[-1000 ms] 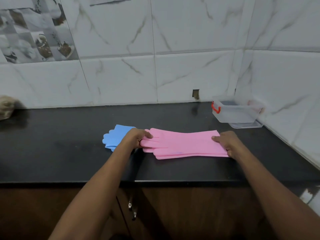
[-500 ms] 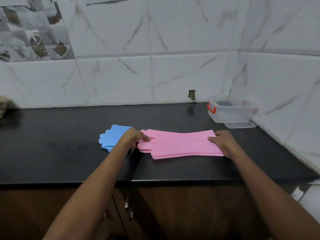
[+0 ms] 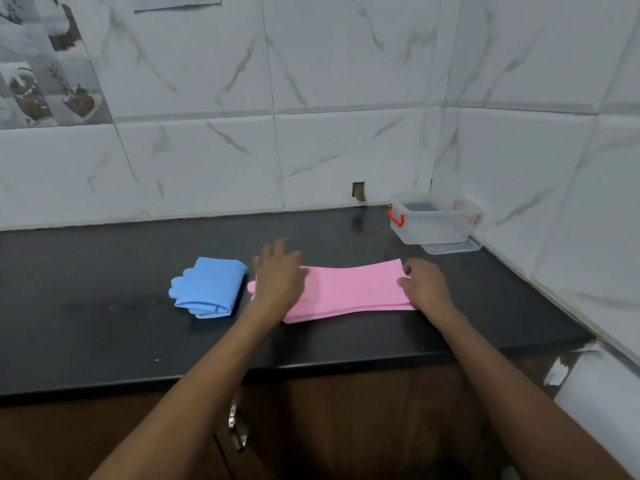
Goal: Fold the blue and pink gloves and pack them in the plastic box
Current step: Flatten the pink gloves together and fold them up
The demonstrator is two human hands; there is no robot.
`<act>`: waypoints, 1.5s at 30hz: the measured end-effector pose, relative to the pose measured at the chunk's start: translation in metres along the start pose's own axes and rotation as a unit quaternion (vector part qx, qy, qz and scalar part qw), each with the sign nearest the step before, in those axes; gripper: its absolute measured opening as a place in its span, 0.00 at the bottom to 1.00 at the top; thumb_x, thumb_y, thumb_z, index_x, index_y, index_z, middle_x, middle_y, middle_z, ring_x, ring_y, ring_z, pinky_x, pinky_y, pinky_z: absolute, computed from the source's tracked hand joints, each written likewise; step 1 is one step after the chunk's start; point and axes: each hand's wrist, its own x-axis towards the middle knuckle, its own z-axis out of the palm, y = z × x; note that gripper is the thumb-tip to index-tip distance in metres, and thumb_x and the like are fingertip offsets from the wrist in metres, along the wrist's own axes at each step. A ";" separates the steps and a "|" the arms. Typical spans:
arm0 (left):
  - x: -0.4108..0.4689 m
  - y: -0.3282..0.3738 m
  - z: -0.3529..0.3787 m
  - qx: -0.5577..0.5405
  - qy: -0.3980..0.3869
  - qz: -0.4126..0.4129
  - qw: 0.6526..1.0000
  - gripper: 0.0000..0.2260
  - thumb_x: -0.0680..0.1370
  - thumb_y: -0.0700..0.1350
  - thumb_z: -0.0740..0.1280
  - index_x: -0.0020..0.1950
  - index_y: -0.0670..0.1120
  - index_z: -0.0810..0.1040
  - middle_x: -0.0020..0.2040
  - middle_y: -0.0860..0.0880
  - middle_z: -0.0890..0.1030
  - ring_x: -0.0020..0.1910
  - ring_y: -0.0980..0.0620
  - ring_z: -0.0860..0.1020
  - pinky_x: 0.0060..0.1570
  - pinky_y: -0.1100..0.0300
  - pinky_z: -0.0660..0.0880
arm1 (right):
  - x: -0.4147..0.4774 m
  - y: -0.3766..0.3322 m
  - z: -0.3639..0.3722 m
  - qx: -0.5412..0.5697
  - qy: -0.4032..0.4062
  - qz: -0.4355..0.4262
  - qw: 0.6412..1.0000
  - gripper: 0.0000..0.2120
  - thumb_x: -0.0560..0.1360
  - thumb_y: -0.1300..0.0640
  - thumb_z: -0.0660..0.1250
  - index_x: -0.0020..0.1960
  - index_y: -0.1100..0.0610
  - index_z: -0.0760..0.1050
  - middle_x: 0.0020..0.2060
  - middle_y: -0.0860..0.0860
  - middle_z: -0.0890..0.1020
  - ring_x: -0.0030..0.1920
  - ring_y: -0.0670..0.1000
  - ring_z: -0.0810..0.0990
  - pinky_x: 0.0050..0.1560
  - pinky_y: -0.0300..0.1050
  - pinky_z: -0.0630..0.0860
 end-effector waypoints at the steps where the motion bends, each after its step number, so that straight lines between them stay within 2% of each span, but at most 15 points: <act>1: -0.004 0.014 0.005 -0.019 -0.040 0.095 0.995 0.20 0.82 0.53 0.60 0.74 0.51 0.69 0.79 0.45 0.59 0.77 0.43 0.58 0.73 0.45 0.55 | -0.001 0.000 -0.001 0.005 0.009 0.005 1.000 0.07 0.75 0.60 0.68 0.53 0.60 0.78 0.51 0.57 0.82 0.48 0.56 0.79 0.45 0.43 0.71; 4: -0.019 0.047 0.029 -0.003 -0.194 0.241 0.951 0.29 0.81 0.64 0.47 0.80 0.54 0.53 0.81 0.50 0.46 0.80 0.48 0.44 0.77 0.43 0.41 | -0.002 -0.001 -0.003 0.029 0.018 0.018 0.999 0.08 0.75 0.62 0.68 0.53 0.62 0.78 0.52 0.58 0.82 0.51 0.58 0.80 0.48 0.45 0.74; 7: -0.027 0.054 0.053 0.027 -0.209 0.255 0.944 0.32 0.79 0.67 0.43 0.80 0.56 0.44 0.80 0.52 0.41 0.79 0.49 0.39 0.76 0.42 0.37 | -0.003 0.003 -0.007 0.078 0.005 0.056 0.995 0.07 0.75 0.64 0.67 0.52 0.62 0.80 0.52 0.58 0.83 0.52 0.57 0.80 0.49 0.43 0.72; 14: -0.026 0.051 0.060 0.006 -0.197 0.279 0.940 0.24 0.83 0.61 0.43 0.79 0.62 0.45 0.80 0.55 0.43 0.79 0.51 0.38 0.75 0.40 0.36 | -0.009 0.000 -0.017 0.095 -0.030 0.086 0.991 0.11 0.75 0.68 0.61 0.53 0.61 0.79 0.51 0.58 0.81 0.47 0.58 0.82 0.42 0.44 0.77; 19: -0.024 0.047 0.060 -0.025 -0.206 0.289 0.935 0.22 0.83 0.61 0.44 0.78 0.64 0.50 0.81 0.56 0.46 0.79 0.52 0.40 0.75 0.39 0.35 | -0.015 0.012 -0.045 0.079 0.023 0.196 0.977 0.09 0.75 0.65 0.60 0.40 0.63 0.78 0.30 0.57 0.83 0.28 0.55 0.84 0.41 0.51 0.84; 23: -0.021 0.053 0.055 -0.131 -0.153 0.245 0.949 0.15 0.83 0.52 0.57 0.68 0.57 0.74 0.75 0.54 0.69 0.77 0.51 0.61 0.76 0.44 0.48 | -0.017 0.015 -0.043 0.112 -0.016 0.206 0.972 0.09 0.76 0.64 0.63 0.42 0.64 0.81 0.33 0.60 0.85 0.33 0.57 0.86 0.45 0.55 0.84; 25: -0.020 0.062 0.053 -0.167 -0.084 0.200 0.962 0.09 0.80 0.49 0.64 0.57 0.52 0.81 0.62 0.52 0.81 0.64 0.49 0.76 0.70 0.52 0.61 | -0.018 0.013 -0.042 0.112 -0.034 0.186 0.976 0.10 0.75 0.59 0.68 0.41 0.65 0.82 0.34 0.60 0.85 0.33 0.57 0.84 0.46 0.53 0.83; 27: -0.022 0.069 0.051 -0.176 -0.049 0.173 0.968 0.07 0.77 0.49 0.68 0.51 0.50 0.83 0.52 0.52 0.85 0.52 0.50 0.80 0.59 0.55 0.74 | -0.019 0.012 -0.041 0.091 -0.064 0.163 0.980 0.13 0.74 0.52 0.70 0.42 0.63 0.84 0.37 0.58 0.85 0.37 0.55 0.82 0.45 0.49 0.80; 30: -0.028 0.071 0.055 -0.180 -0.033 0.212 0.960 0.06 0.76 0.47 0.66 0.50 0.48 0.81 0.48 0.51 0.84 0.47 0.50 0.80 0.51 0.53 0.78 | -0.022 0.008 -0.039 0.035 -0.082 0.159 0.983 0.15 0.74 0.48 0.70 0.47 0.62 0.81 0.46 0.57 0.84 0.48 0.57 0.82 0.47 0.48 0.77; 32: -0.028 0.066 0.057 -0.192 -0.046 0.244 0.949 0.06 0.77 0.47 0.64 0.51 0.48 0.78 0.50 0.51 0.83 0.48 0.50 0.79 0.58 0.51 0.76 | -0.027 0.002 -0.037 -0.009 -0.064 0.166 0.984 0.18 0.75 0.44 0.68 0.46 0.61 0.75 0.50 0.57 0.83 0.48 0.57 0.80 0.44 0.46 0.74; 35: -0.028 0.062 0.058 -0.181 -0.114 0.287 0.934 0.12 0.80 0.52 0.60 0.61 0.50 0.74 0.61 0.52 0.79 0.59 0.49 0.76 0.73 0.53 0.58 | -0.037 -0.012 -0.032 -0.066 -0.045 0.160 0.984 0.20 0.75 0.40 0.67 0.51 0.57 0.74 0.51 0.55 0.81 0.51 0.57 0.80 0.42 0.45 0.71; 37: -0.029 0.061 0.057 -0.156 -0.171 0.306 0.924 0.21 0.82 0.56 0.56 0.74 0.54 0.64 0.75 0.52 0.69 0.74 0.51 0.64 0.77 0.53 0.46 | -0.041 -0.021 -0.023 -0.075 -0.046 0.165 0.982 0.19 0.74 0.44 0.70 0.56 0.57 0.76 0.54 0.55 0.81 0.54 0.57 0.81 0.45 0.46 0.74; 40: -0.031 0.064 0.056 -0.100 -0.215 0.310 0.921 0.27 0.83 0.60 0.48 0.80 0.55 0.47 0.81 0.52 0.51 0.79 0.56 0.47 0.77 0.51 0.37 | -0.039 -0.028 -0.018 -0.010 -0.051 0.201 0.978 0.17 0.73 0.51 0.71 0.58 0.56 0.75 0.56 0.55 0.81 0.56 0.57 0.80 0.46 0.45 0.74; 43: -0.031 0.060 0.051 -0.107 -0.231 0.289 0.923 0.27 0.83 0.61 0.45 0.80 0.54 0.52 0.81 0.54 0.50 0.79 0.58 0.45 0.76 0.51 0.35 | -0.036 -0.037 -0.017 0.068 -0.065 0.201 0.975 0.17 0.72 0.53 0.69 0.58 0.58 0.75 0.55 0.57 0.81 0.54 0.59 0.80 0.47 0.46 0.74; 45: -0.027 0.060 0.048 -0.292 -0.269 0.187 0.899 0.26 0.82 0.62 0.48 0.78 0.53 0.60 0.79 0.52 0.60 0.77 0.59 0.54 0.77 0.54 0.44 | -0.038 -0.044 -0.016 0.100 -0.029 0.161 0.981 0.17 0.72 0.56 0.67 0.59 0.59 0.75 0.56 0.59 0.81 0.55 0.60 0.80 0.50 0.47 0.75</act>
